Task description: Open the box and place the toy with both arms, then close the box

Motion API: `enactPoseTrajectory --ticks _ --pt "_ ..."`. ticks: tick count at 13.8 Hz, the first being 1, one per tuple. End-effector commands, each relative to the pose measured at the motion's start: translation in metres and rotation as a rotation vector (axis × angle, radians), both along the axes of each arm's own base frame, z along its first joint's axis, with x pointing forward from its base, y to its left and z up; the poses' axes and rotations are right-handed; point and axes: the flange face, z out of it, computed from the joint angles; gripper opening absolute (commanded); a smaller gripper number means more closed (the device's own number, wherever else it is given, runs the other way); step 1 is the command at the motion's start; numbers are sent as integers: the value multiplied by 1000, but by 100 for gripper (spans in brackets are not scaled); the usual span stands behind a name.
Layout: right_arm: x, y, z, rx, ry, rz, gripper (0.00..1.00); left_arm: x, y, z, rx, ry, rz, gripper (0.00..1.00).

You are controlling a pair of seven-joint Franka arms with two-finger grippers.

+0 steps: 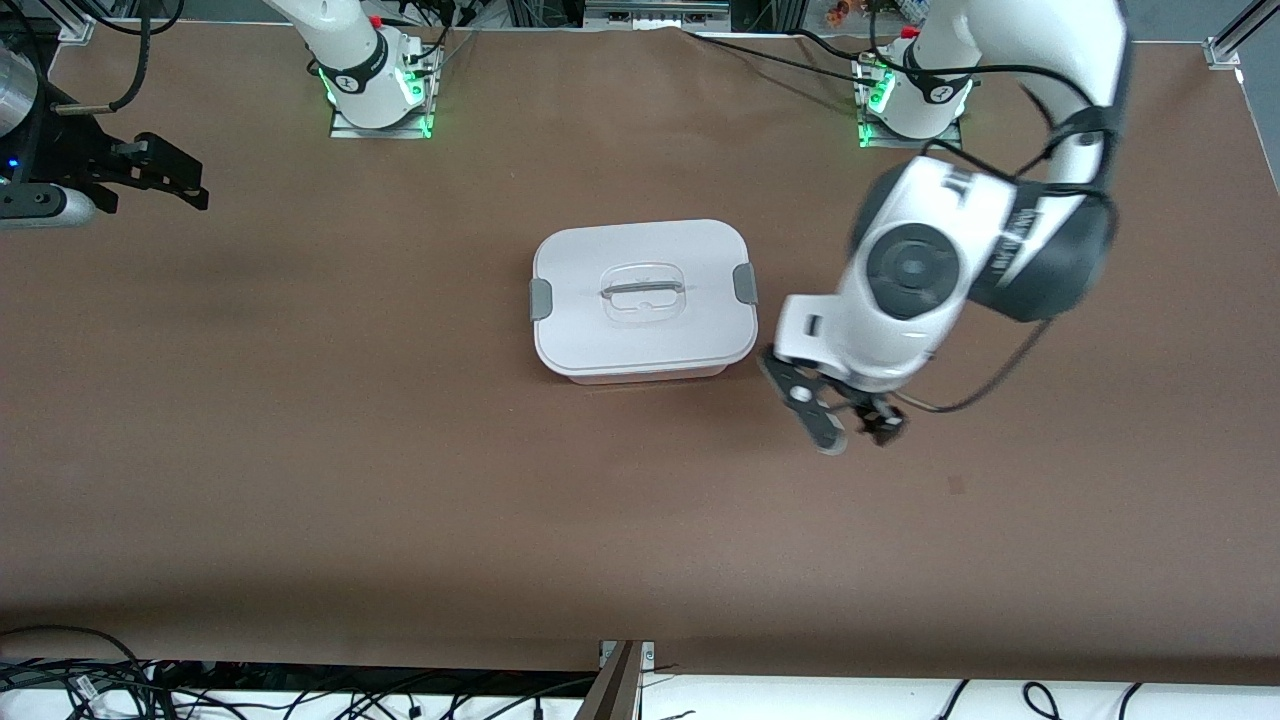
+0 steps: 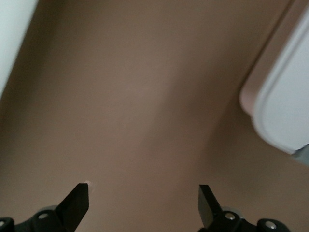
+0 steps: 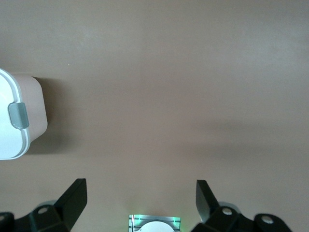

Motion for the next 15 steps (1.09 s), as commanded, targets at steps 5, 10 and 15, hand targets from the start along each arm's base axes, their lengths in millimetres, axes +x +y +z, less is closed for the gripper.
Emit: enactPoseTrajectory --ticks 5,10,15 --pt "-3 -3 9 -1 -1 -12 100 -9 143 96 -16 -118 359 100" --pt "-1 -4 15 -14 -14 -11 100 -40 226 131 -85 -129 679 100" --pt "-2 -6 16 -14 -16 -14 100 -80 258 138 -157 -40 891 100"
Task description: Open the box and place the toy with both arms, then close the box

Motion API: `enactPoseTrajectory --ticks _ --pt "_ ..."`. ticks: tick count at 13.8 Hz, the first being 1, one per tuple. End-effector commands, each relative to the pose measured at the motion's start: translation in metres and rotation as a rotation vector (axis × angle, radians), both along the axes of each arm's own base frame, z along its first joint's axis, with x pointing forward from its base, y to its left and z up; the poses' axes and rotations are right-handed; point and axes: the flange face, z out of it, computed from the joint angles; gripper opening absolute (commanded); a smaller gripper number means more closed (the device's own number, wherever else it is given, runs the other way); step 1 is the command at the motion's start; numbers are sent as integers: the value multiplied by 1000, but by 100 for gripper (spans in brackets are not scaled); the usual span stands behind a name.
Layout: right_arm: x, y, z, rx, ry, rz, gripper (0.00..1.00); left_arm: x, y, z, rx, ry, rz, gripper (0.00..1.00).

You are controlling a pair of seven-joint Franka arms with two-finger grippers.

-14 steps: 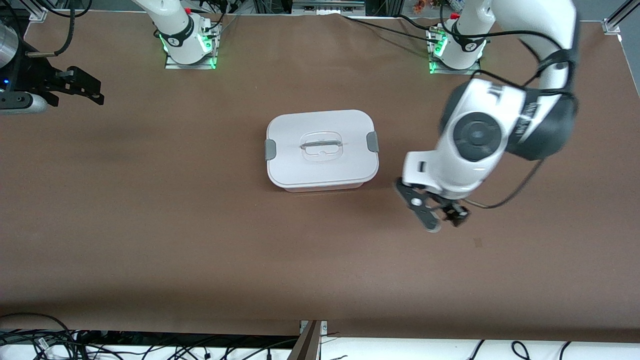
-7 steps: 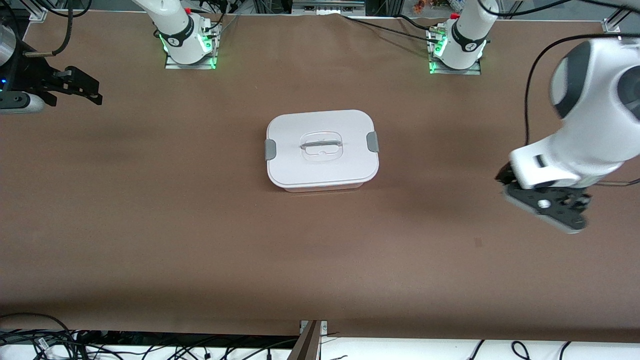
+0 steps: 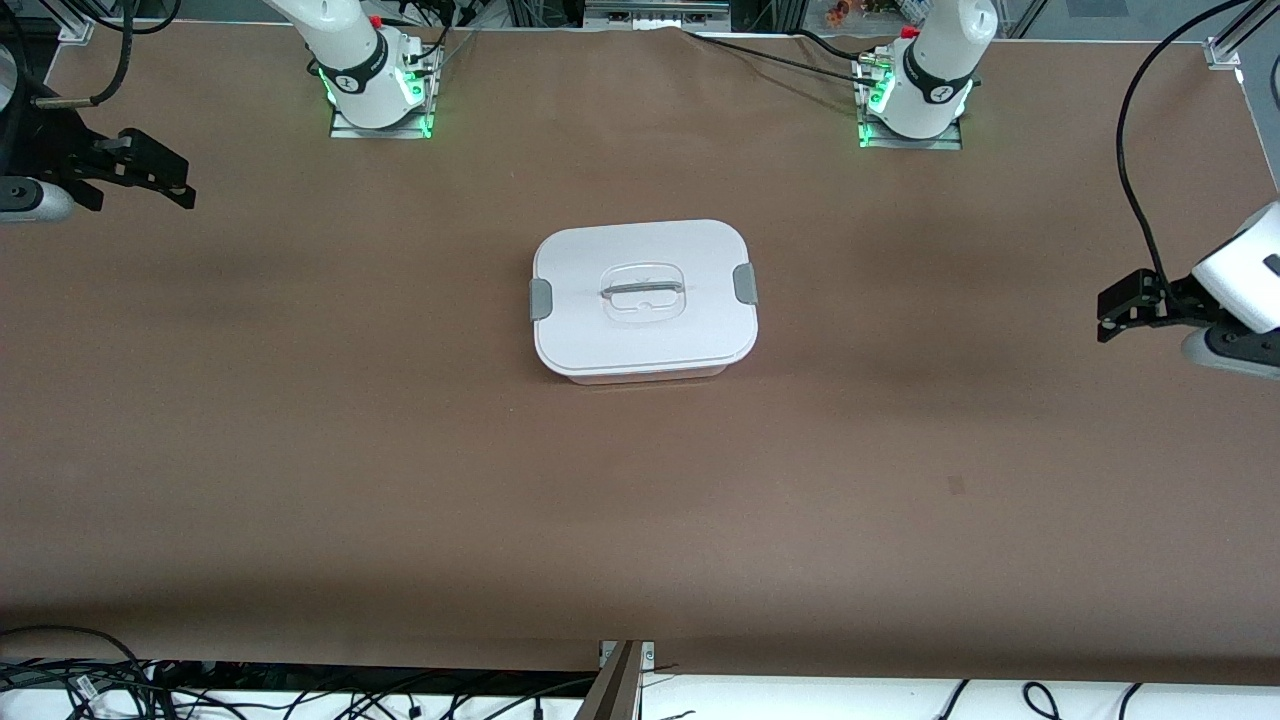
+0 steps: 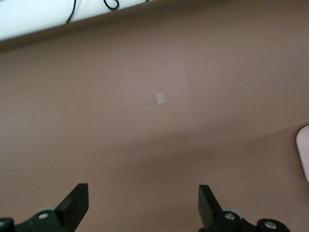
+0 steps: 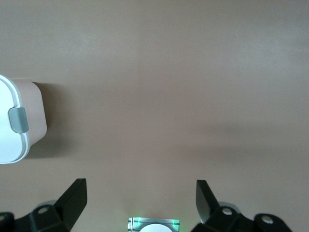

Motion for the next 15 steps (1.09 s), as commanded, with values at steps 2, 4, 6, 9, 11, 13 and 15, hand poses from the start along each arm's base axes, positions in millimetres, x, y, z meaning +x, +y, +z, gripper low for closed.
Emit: enactPoseTrajectory --ticks 2,4,6,9,11,13,15 --pt "-2 0 6 -10 3 -3 100 -42 6 3 -70 76 169 100" --pt "-2 0 6 -10 3 -3 100 -45 20 -2 -89 103 198 100" --pt "-1 1 5 -10 5 -1 100 -33 20 -9 -80 115 198 100" --pt "-1 0 5 -10 5 -2 100 -30 21 -12 -81 142 199 100" --pt "-1 2 5 -10 5 -3 100 -30 24 -12 -76 143 204 100" --pt "-1 0 5 -10 5 -6 100 -28 23 -16 -66 148 203 100" --pt "-1 2 5 -10 3 -2 100 -26 24 -9 -65 131 202 100"
